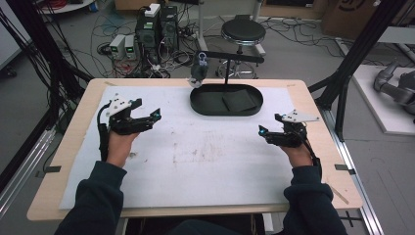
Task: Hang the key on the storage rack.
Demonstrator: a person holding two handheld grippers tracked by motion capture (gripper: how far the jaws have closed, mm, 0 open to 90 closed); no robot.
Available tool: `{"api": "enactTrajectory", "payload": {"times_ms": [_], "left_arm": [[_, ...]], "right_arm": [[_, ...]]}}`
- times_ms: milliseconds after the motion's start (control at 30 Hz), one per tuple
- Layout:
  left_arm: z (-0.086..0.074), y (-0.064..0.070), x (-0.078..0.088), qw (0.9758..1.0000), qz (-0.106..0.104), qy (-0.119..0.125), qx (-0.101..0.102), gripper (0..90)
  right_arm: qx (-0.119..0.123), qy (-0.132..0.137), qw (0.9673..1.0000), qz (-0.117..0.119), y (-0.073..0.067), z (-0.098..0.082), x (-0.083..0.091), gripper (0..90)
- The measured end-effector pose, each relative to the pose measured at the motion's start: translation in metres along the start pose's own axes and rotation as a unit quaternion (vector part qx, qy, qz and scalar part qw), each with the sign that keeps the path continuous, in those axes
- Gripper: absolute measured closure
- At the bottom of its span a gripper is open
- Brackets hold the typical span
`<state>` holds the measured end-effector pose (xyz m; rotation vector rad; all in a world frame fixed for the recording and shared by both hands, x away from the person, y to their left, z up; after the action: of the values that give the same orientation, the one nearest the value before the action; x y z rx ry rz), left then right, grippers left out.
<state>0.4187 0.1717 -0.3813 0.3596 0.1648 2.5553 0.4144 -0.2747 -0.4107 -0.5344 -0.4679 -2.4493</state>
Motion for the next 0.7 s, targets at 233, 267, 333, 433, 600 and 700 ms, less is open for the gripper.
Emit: {"api": "enactTrajectory", "payload": {"times_ms": [233, 267, 333, 433, 600, 700], "left_arm": [[-0.020, -0.001, 0.011, 1.0000, -0.004, -0.002, -0.008, 18.2], [-0.025, 0.000, 0.012, 0.9999, -0.004, -0.002, -0.009, 18.2], [-0.031, -0.001, 0.013, 0.9999, -0.003, -0.005, -0.010, 18.2], [-0.037, -0.005, 0.014, 0.9999, -0.002, -0.010, -0.007, 18.2], [-0.040, -0.011, 0.018, 1.0000, 0.003, -0.008, 0.001, 18.2], [-0.042, -0.015, 0.020, 0.9999, 0.007, -0.009, 0.008, 18.2]], "right_arm": [[-0.005, -0.003, 0.9999, -0.009, -0.001, -0.002, 0.002, 21.9], [-0.006, -0.003, 0.9999, -0.011, 0.000, -0.002, 0.002, 21.9], [-0.006, -0.005, 0.9999, -0.012, 0.000, -0.003, 0.002, 21.9], [-0.008, -0.004, 0.9998, -0.016, 0.001, -0.004, 0.002, 21.9], [-0.007, -0.007, 0.9998, -0.019, 0.001, -0.005, 0.002, 21.9], [-0.005, -0.010, 0.9998, -0.017, 0.000, -0.005, 0.000, 21.9]]}}
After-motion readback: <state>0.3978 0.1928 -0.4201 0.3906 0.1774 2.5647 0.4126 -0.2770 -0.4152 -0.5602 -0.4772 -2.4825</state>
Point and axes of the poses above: each handheld gripper's, and its own axes: x roughly backward along the jaws, z roughly out of its top, y roughly to its right, the point moved 6 cm from there along -x, roughly forward along the jaws, and after that the axes turned 8 degrees about x, right-handed, at the moved point
